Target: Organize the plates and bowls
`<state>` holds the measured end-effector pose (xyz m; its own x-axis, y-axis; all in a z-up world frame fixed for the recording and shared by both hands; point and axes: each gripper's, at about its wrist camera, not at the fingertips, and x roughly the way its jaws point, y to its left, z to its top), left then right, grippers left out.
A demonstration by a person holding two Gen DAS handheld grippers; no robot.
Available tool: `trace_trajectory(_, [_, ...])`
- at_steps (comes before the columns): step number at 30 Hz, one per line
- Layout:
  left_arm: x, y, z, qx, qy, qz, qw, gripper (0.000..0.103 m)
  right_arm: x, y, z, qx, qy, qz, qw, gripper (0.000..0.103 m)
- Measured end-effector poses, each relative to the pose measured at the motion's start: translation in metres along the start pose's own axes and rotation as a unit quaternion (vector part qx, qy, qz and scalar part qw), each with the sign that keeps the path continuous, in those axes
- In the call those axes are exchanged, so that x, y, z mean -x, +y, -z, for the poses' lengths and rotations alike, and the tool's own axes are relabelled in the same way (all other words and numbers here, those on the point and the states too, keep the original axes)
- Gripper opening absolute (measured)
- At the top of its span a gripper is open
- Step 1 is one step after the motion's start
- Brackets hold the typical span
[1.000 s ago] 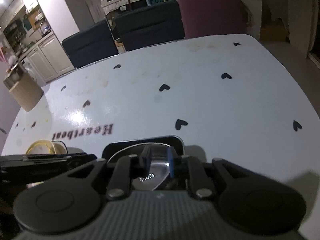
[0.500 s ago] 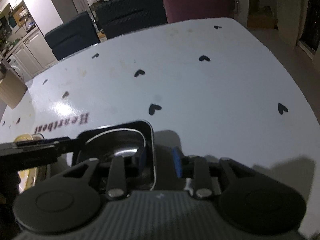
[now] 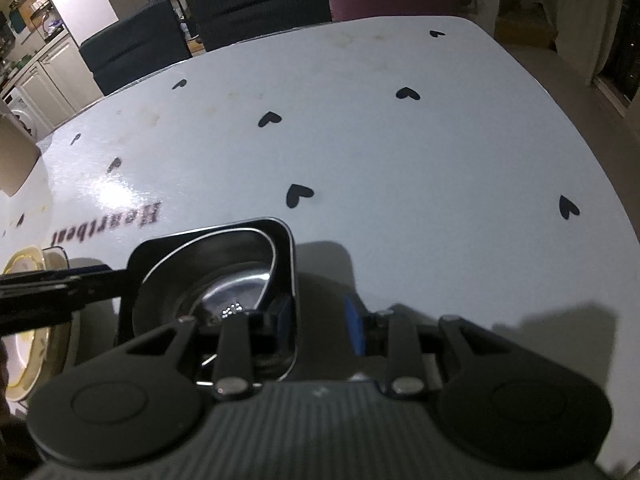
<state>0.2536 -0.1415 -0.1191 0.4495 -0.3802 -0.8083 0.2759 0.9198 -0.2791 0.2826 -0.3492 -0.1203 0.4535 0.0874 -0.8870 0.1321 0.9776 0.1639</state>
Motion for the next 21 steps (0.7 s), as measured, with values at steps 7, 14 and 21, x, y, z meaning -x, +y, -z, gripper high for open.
trace_trajectory(7, [-0.0087,-0.0068,0.0026,-0.021,0.024,0.004,0.9995,0.041,-0.0047,-0.0022,-0.0004,-0.004,-0.005,0.000,1.000,0.040])
trace_trajectory(14, [-0.0055,-0.0067,0.0049,-0.031,0.037,0.012,0.9988,0.039,-0.0021,-0.0046,0.0013,-0.005,-0.010,-0.004,1.000,0.040])
trace_trajectory(21, [-0.0054,-0.0100,0.0062,-0.027,0.046,0.035,0.9980,0.020,-0.0023,-0.0025,-0.0005,0.004,-0.008,-0.028,1.000,0.018])
